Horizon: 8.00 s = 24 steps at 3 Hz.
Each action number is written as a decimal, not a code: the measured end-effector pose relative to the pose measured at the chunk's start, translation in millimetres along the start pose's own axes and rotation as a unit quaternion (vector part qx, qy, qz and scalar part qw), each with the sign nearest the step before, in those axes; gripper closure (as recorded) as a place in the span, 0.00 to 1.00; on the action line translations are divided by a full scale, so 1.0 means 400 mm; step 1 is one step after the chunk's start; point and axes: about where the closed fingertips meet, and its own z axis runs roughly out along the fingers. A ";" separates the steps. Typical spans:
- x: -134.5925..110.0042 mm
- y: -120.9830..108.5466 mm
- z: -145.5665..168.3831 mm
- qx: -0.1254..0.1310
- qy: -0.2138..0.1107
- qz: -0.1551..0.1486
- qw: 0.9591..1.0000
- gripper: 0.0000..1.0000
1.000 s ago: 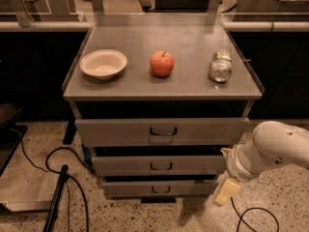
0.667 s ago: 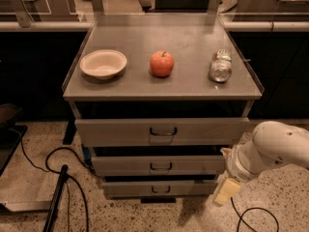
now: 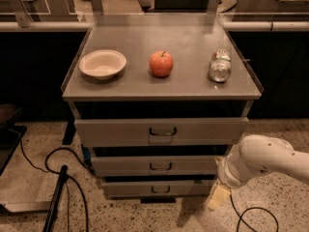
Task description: Open middle drawer
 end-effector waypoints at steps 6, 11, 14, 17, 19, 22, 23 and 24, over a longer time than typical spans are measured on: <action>-0.001 -0.125 0.231 0.005 0.002 -0.017 1.000 0.00; -0.026 -0.179 0.339 0.001 0.029 -0.063 0.998 0.00; 0.009 -0.129 0.305 -0.027 0.050 -0.068 0.996 0.00; 0.009 -0.129 0.305 -0.027 0.050 -0.068 0.996 0.65; 0.009 -0.129 0.305 -0.027 0.050 -0.068 0.996 1.00; 0.070 -0.041 0.241 -0.033 0.071 -0.031 0.996 1.00; 0.070 -0.036 0.241 -0.035 0.074 -0.033 0.996 1.00; 0.086 -0.006 0.243 -0.046 0.080 -0.023 0.995 1.00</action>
Offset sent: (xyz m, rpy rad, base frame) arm 0.0405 -0.0058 -0.0589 0.0055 -0.0313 -0.0102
